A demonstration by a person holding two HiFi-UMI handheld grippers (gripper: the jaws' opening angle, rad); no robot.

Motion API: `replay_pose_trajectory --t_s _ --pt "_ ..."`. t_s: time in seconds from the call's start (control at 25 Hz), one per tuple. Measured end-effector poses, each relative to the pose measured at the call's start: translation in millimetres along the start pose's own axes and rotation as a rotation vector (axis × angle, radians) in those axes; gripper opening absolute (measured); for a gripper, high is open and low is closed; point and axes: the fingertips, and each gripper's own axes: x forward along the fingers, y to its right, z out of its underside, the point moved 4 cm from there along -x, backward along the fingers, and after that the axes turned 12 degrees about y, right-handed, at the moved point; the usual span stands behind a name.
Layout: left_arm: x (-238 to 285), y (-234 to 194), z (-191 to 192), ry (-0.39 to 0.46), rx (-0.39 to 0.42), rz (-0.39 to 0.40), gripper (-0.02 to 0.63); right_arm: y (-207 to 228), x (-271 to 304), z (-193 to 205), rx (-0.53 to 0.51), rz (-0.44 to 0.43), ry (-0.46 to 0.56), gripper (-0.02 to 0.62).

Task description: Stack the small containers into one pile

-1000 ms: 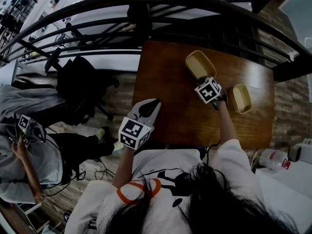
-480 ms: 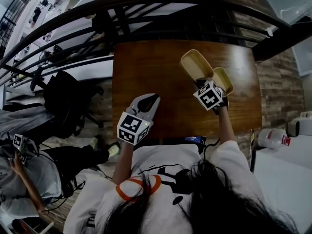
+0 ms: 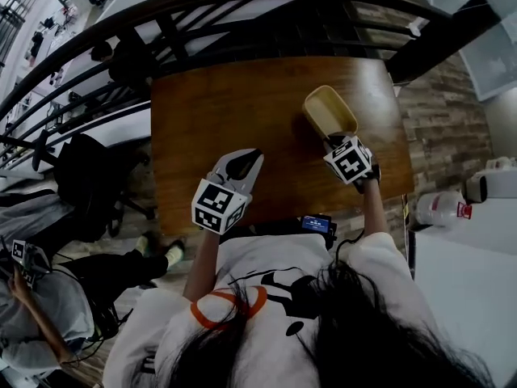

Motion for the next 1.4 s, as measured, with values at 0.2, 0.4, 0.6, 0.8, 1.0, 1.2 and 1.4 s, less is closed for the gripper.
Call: replay_pose_trajectory --t_s 0.2,0.4,0.6,0.8,1.0,1.2,1.4 --pt "26 18 3 -0.002 -0.002 0.006 0.009 21 -2 30 0.035 -0.005 -0.017 0.04" --pt "39 23 4 -0.002 -0.002 -0.019 0.009 36 8 47 0.055 -0.016 -0.036 0.04" --pt "44 25 5 -0.004 -0.001 -0.053 0.009 44 15 48 0.066 -0.038 -0.071 0.041" --pt "46 21 5 -0.009 0.002 -0.089 0.009 50 32 47 0.08 -0.058 -0.105 0.043" --pt "42 16 3 -0.008 0.001 -0.114 0.009 45 43 47 0.068 -0.062 -0.111 0.047" --pt "38 14 3 -0.012 0.001 -0.13 0.009 41 44 45 0.081 -0.071 -0.087 0.087" --pt "41 14 4 -0.016 0.004 -0.127 0.009 46 33 39 0.092 -0.058 -0.054 0.124"
